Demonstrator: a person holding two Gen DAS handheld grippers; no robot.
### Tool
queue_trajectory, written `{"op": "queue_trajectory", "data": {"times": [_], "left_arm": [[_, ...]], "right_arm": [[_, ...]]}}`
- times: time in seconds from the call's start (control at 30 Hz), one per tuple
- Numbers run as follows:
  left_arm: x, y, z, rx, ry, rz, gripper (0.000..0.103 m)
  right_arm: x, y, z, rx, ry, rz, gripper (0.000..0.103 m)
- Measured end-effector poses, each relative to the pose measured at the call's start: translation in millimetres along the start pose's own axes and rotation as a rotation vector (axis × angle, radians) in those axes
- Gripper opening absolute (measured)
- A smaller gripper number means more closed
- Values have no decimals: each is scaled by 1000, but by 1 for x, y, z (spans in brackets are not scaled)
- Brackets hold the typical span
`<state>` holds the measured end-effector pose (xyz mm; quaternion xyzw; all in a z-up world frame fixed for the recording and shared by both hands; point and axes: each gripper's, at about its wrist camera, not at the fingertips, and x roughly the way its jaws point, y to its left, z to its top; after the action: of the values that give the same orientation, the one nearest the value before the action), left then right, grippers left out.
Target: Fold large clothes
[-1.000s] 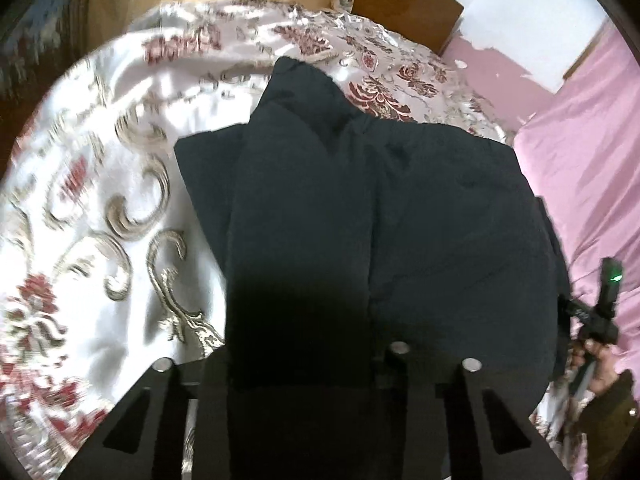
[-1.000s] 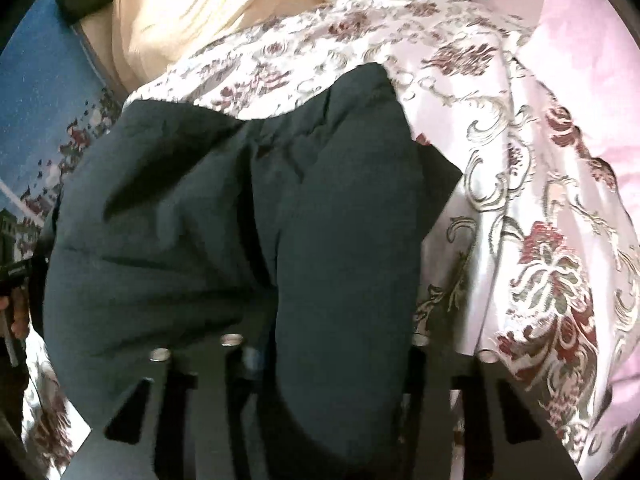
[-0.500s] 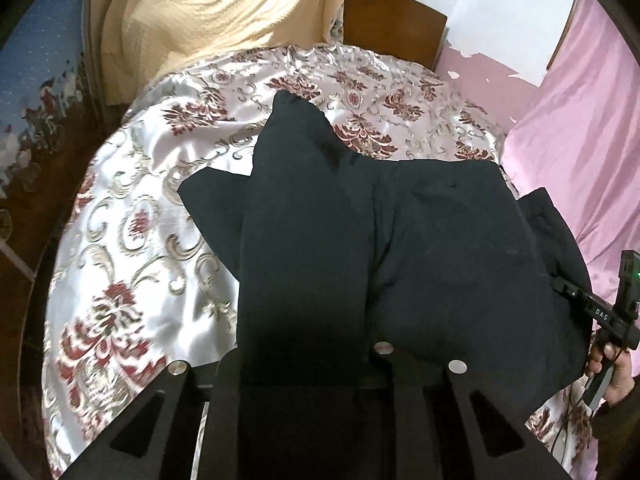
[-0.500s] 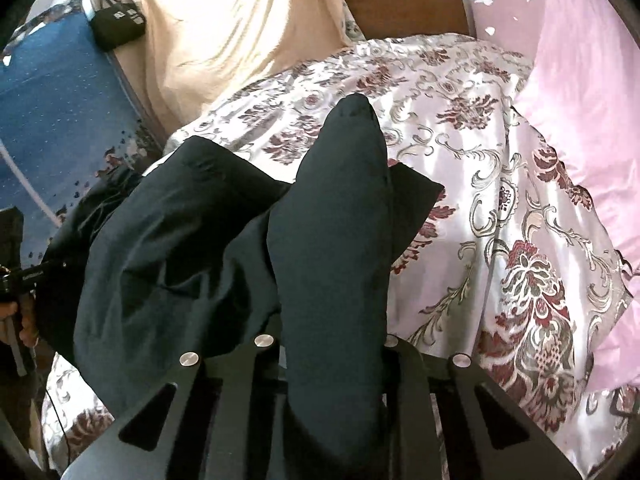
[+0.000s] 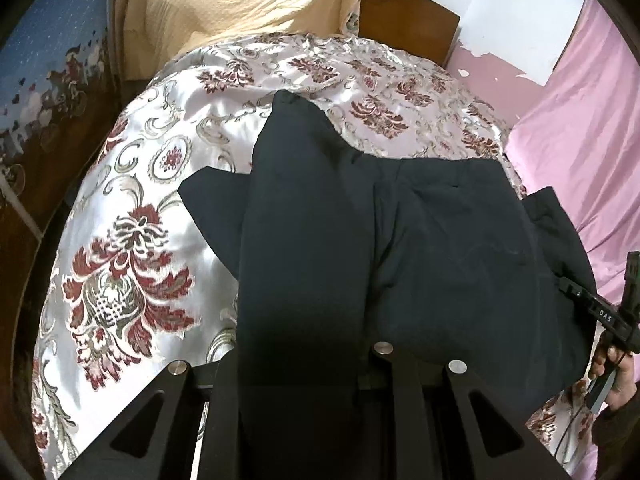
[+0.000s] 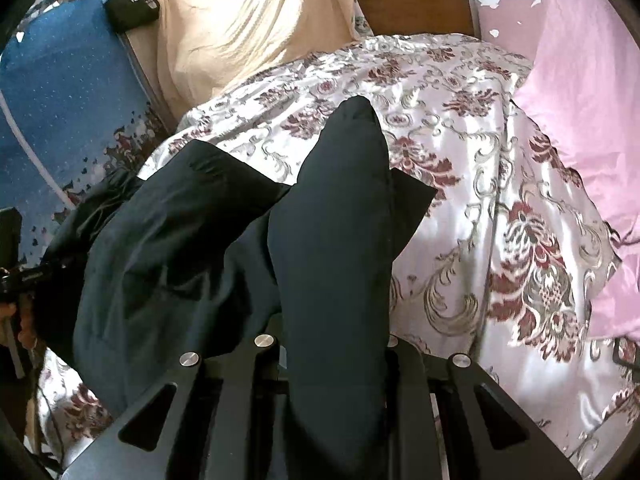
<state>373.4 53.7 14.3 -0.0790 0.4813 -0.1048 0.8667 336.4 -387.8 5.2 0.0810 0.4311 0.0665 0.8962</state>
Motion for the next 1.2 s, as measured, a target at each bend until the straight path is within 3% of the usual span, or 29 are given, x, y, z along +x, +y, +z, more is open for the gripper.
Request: {"op": "queue_trajectory", "data": {"times": [0.13,0.3,0.37,0.43,0.57,0.7,0.93,1.1,1.2], "left_arm": [[8,0,-5,4,12,20,24],[23,15,-8,-69,81,29,37],[30,25,-11,-111,102,29,62],[32,34,-15,-148,84,47,77],[27,45,-22,-211,37,98,82],[16,39,-24,-193,-7,124,83],[-13,16,-29,-122,-79,119,92],[-32,-3,-34,-73,-138,87,103],[-45,-15,-39,-42,-185,60,103]], "right_arm": [[4,0,-9,18,4,-32,19],[14,-6,-14,54,32,-70,34],[17,-8,-17,58,36,-69,46],[19,-9,-20,68,33,-80,62],[17,-4,-25,46,-1,-122,82],[13,0,-27,37,-10,-146,89],[-4,6,-32,51,-62,-149,101],[-23,15,-37,33,-120,-144,101],[-36,21,-38,26,-154,-128,101]]}}
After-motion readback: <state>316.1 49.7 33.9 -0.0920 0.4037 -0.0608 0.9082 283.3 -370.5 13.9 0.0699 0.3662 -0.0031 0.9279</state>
